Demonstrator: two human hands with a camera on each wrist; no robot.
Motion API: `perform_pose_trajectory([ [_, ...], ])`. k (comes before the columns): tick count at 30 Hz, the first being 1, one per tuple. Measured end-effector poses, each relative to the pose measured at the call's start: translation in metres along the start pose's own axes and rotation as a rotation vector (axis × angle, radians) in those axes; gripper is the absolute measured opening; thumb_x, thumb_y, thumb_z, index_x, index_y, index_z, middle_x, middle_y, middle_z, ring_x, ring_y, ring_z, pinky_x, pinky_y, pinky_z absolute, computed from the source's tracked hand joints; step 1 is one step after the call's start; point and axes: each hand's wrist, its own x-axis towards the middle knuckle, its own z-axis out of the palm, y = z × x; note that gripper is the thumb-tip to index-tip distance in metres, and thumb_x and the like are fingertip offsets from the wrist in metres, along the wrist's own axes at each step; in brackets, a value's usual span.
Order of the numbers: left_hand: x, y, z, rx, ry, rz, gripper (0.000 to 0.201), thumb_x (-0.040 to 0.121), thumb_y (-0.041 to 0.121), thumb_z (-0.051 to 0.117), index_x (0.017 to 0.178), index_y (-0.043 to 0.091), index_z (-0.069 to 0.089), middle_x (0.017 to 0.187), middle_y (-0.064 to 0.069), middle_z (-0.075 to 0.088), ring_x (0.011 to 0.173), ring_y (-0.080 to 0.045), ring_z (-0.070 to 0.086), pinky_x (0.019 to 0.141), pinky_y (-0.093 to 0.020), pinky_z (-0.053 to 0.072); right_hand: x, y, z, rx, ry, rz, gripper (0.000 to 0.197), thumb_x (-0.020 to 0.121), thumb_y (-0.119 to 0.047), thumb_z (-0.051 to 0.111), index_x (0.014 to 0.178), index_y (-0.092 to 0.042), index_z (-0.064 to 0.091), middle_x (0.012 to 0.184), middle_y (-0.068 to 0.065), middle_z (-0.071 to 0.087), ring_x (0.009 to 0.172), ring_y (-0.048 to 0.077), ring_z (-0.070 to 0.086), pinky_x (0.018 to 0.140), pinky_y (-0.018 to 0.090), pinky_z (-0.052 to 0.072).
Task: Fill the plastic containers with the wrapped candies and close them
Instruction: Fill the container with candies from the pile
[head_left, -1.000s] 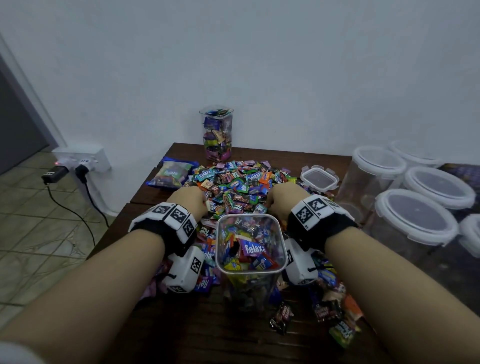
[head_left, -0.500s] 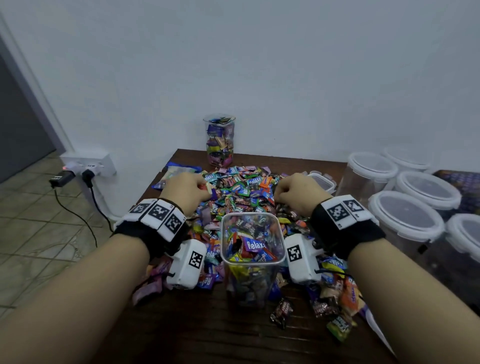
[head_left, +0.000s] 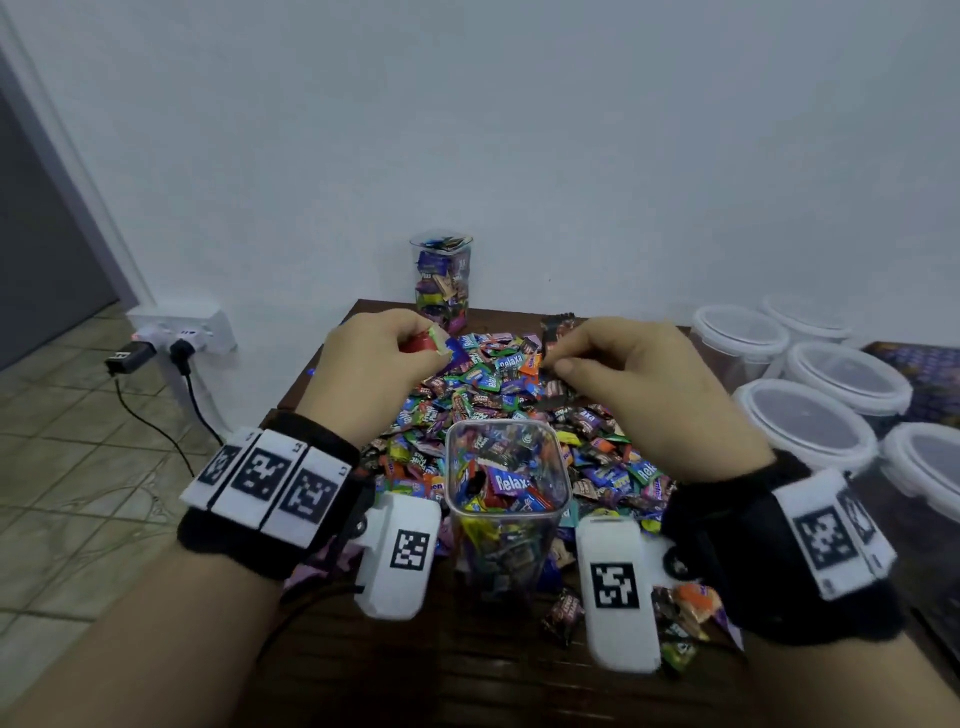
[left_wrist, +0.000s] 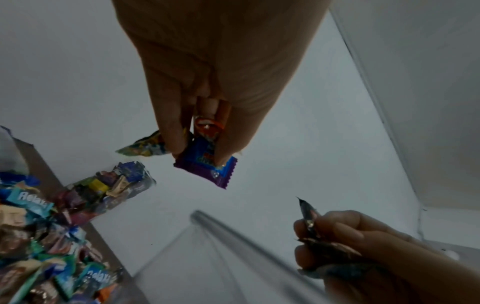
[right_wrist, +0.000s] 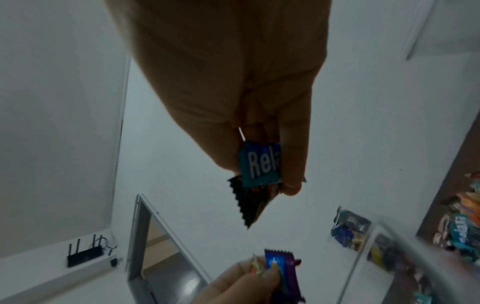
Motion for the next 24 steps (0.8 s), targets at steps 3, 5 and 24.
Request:
perform_pose_trajectory([
  [3, -0.008, 0.005, -0.001, -0.026, -0.019, 0.027, 0.021, 0.081, 0.015, 0.069, 0.072, 0.032, 0.063, 0.073, 0.013, 0.064, 0.07, -0.004, 0.057, 0.07, -0.021, 0.043, -0.014, -0.005, 0.01, 0.009, -0.051, -0.015, 0.016, 0.087, -0.011, 0.06, 0.08, -0.022, 0.069, 0.071, -0.008, 0.065, 0.061, -0.001, 0.052, 0.058, 0.012, 0.039],
  [5, -0.012, 0.006, -0.001, -0.036, -0.031, 0.038, 0.021, 0.081, 0.014, 0.069, 0.071, 0.031, 0.063, 0.072, 0.014, 0.064, 0.069, -0.002, 0.057, 0.069, -0.019, 0.042, -0.022, -0.006, 0.018, -0.013, -0.077, -0.021, 0.016, 0.088, -0.011, 0.06, 0.082, -0.022, 0.069, 0.072, -0.011, 0.064, 0.068, 0.001, 0.055, 0.062, 0.014, 0.042],
  [24, -0.03, 0.031, -0.01, -0.084, -0.04, 0.101, 0.023, 0.08, 0.016, 0.071, 0.069, 0.034, 0.064, 0.067, 0.029, 0.063, 0.067, 0.006, 0.057, 0.067, -0.015, 0.041, -0.054, 0.019, 0.032, 0.025, -0.174, 0.045, 0.085, 0.061, -0.068, 0.063, 0.135, -0.038, 0.035, 0.135, -0.026, 0.039, 0.123, -0.012, 0.036, 0.099, 0.01, 0.033],
])
